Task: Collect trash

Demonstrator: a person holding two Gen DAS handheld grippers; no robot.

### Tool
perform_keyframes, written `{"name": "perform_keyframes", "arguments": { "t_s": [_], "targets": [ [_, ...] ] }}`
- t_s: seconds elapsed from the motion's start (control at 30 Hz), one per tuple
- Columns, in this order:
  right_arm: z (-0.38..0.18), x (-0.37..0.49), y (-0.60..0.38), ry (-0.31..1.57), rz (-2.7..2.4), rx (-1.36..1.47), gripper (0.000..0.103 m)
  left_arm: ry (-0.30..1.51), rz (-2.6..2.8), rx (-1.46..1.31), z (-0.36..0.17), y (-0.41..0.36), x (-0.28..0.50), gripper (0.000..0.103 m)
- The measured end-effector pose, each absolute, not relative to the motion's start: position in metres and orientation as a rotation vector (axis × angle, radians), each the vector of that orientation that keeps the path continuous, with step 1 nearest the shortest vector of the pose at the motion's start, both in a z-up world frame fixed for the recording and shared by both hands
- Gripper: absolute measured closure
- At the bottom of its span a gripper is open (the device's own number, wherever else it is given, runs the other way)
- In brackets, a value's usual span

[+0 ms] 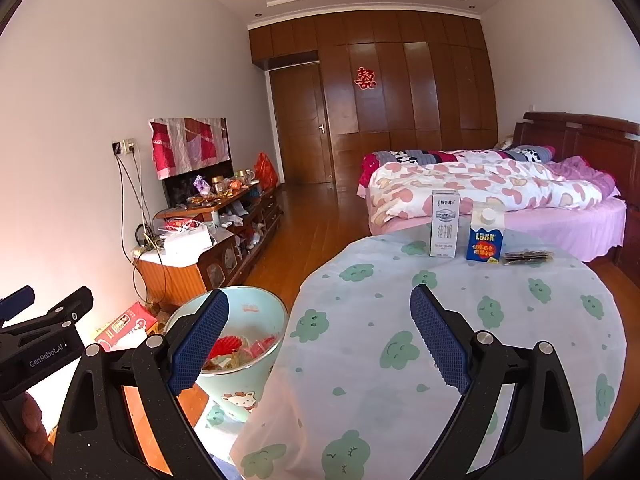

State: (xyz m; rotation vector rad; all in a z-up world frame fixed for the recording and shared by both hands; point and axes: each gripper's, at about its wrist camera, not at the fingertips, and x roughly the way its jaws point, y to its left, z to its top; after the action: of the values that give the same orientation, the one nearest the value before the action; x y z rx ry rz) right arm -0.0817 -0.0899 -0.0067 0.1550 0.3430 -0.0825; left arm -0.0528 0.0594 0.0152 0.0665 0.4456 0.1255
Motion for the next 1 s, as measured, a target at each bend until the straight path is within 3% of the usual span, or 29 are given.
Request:
{"name": "perform_keyframes", "arguments": {
  "t_s": [1.0],
  "targets": [
    [-0.0006, -0.0808, -0.0933, 0.339, -0.089, 0.161, 0.012, 0.440, 0.084, 0.060, 0.0170, 0.0578, -0.0542, 0.006]
  ]
}}
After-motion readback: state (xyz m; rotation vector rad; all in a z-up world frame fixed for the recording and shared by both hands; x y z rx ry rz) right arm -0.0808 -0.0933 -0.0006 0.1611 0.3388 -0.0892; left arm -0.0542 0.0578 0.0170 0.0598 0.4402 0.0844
